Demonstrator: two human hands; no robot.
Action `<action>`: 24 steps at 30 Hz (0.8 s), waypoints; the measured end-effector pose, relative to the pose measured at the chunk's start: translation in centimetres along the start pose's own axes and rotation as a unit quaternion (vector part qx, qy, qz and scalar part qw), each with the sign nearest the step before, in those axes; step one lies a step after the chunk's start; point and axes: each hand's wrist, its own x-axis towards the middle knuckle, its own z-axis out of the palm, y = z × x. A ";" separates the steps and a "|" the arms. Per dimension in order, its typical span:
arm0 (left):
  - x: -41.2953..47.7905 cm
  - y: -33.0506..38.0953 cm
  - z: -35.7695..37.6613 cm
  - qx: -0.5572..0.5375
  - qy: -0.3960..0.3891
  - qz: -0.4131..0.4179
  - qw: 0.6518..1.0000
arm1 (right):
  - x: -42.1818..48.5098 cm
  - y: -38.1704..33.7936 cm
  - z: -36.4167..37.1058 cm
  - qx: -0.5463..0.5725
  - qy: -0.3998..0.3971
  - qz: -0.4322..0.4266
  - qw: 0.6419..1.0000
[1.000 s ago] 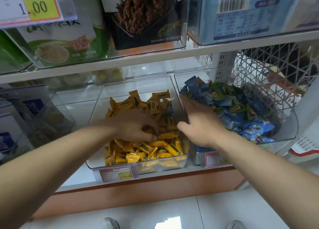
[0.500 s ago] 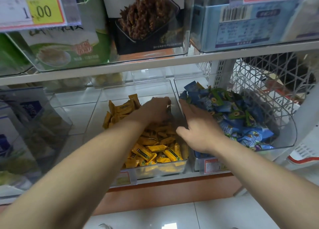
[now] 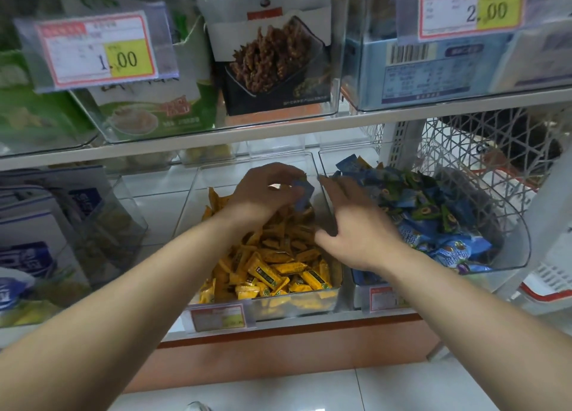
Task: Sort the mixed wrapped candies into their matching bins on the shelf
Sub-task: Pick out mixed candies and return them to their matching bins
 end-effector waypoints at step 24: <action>3.5 -4.1 -0.1 0.390 -0.067 -0.020 0.918 | 0.5 -1.1 -3.4 -0.148 0.114 0.050 0.981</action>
